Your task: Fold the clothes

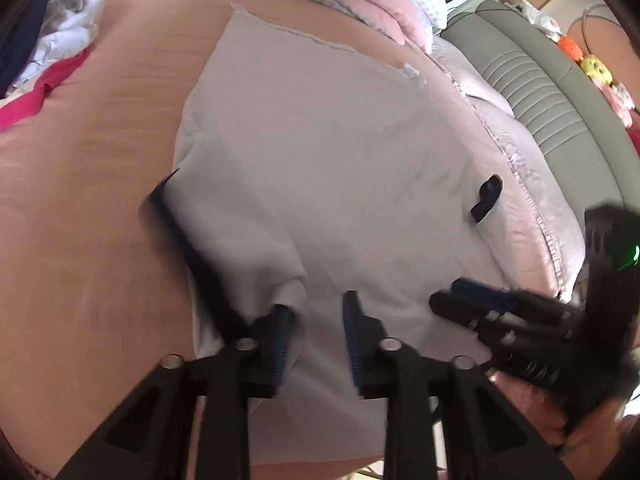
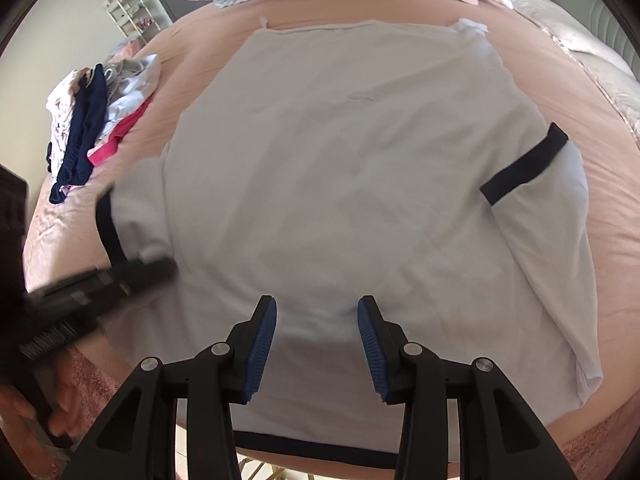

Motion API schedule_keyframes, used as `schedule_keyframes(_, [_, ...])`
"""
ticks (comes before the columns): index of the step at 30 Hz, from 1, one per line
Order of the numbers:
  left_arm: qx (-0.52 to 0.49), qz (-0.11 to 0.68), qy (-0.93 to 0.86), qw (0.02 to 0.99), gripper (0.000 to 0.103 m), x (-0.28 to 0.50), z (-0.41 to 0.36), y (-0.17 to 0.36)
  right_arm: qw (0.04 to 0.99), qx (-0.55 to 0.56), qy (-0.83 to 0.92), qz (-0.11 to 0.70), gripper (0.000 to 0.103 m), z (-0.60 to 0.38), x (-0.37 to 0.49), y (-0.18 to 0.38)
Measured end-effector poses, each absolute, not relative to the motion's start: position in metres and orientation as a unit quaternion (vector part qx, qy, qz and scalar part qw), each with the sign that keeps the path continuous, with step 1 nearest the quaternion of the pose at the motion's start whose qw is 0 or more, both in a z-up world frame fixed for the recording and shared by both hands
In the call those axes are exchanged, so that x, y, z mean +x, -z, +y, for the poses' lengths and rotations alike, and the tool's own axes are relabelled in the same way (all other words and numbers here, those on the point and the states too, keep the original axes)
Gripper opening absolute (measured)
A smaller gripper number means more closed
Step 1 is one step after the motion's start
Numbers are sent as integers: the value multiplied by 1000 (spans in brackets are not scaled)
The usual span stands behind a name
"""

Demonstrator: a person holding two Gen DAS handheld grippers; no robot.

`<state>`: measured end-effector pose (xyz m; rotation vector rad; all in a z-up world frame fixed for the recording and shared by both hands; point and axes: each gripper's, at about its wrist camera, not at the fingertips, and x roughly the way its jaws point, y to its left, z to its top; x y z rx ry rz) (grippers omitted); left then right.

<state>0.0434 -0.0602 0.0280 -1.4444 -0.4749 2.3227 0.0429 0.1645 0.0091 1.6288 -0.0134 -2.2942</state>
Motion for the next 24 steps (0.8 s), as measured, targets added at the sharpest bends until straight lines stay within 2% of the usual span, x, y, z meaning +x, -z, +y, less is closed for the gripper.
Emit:
schedule_keyframes(6, [-384, -247, -878, 141, 28, 69, -122, -71, 228, 546, 806, 9, 41, 139, 41, -27])
schedule_keyframes(10, [-386, -300, -868, 88, 28, 67, -164, -59, 310, 525, 791, 55, 42, 89, 49, -41])
schedule_keyframes(14, [-368, -354, -856, 77, 28, 75, -184, -55, 383, 511, 763, 100, 42, 29, 64, -47])
schedule_keyframes(20, [-361, -383, -846, 82, 28, 69, -202, -54, 414, 523, 730, 151, 42, -45, 79, -29])
schedule_keyframes(24, [-402, -368, -838, -2, 32, 68, -223, -39, 372, 521, 741, 204, 42, -68, 84, -6])
